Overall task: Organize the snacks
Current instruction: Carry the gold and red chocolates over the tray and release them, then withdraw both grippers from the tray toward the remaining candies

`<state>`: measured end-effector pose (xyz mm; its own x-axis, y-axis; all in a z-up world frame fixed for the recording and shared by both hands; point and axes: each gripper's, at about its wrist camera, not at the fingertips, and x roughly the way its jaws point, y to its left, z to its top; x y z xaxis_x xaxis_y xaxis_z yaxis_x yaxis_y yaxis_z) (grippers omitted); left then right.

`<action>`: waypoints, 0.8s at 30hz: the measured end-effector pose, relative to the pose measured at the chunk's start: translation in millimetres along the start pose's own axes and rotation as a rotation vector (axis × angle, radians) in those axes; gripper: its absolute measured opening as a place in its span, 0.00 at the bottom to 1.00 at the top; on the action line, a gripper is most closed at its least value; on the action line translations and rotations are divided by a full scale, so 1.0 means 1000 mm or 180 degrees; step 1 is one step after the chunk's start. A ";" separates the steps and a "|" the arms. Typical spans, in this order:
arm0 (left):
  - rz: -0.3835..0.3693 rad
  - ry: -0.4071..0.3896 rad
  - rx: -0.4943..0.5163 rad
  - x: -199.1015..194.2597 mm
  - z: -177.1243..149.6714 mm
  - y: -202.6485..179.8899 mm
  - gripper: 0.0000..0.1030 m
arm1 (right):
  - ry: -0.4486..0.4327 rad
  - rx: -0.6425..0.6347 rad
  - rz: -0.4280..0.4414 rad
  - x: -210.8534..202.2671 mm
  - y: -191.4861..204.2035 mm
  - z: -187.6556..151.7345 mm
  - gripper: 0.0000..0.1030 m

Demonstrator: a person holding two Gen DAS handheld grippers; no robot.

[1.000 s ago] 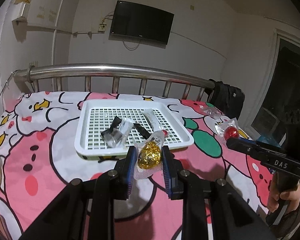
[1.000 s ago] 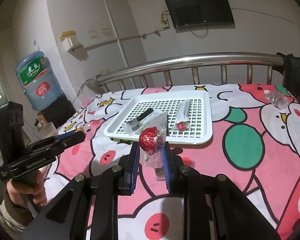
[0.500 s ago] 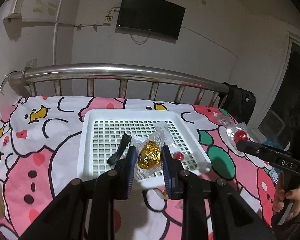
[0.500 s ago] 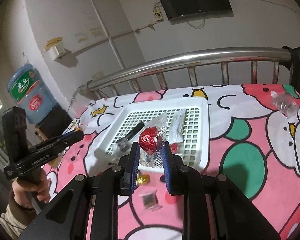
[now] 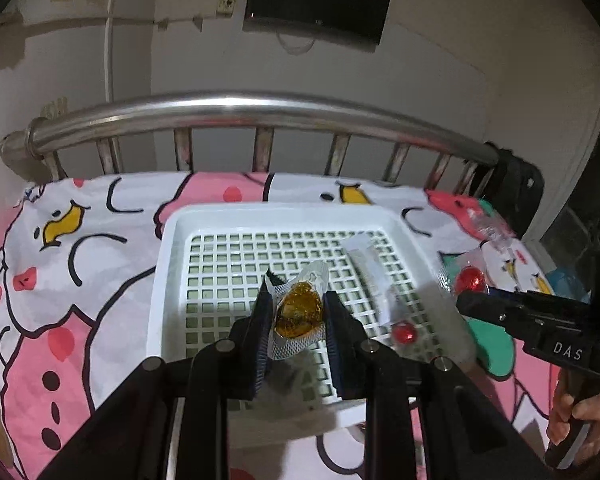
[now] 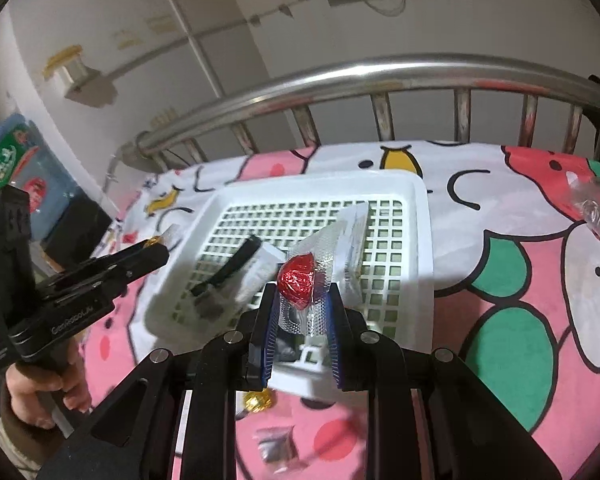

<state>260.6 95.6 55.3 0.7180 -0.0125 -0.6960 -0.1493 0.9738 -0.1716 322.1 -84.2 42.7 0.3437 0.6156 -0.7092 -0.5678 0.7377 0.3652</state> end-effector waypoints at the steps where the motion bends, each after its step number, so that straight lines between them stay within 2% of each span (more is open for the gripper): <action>1: 0.0021 0.0026 0.0003 0.005 0.000 0.001 0.26 | 0.0046 0.0041 0.0024 0.008 -0.002 0.001 0.21; 11: 0.0098 0.0270 -0.0134 0.049 -0.002 0.013 0.26 | 0.0255 0.0081 -0.0043 0.049 -0.002 0.009 0.21; 19: 0.0140 0.0417 -0.0169 0.073 -0.007 0.013 0.27 | 0.0397 0.0073 -0.0221 0.075 -0.007 0.008 0.21; 23: 0.0172 0.0396 -0.0222 0.078 -0.009 0.015 0.33 | 0.0362 0.0109 -0.0247 0.075 -0.011 0.007 0.21; 24: 0.0164 0.0402 -0.0247 0.078 -0.009 0.015 0.34 | 0.0361 0.0143 -0.0208 0.073 -0.013 0.007 0.26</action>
<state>308.2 107.3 -8.2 0.6175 0.0037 -0.7865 -0.2392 0.9535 -0.1833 360.0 -46.6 -9.5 0.2908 0.5325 -0.7949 -0.5119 0.7885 0.3409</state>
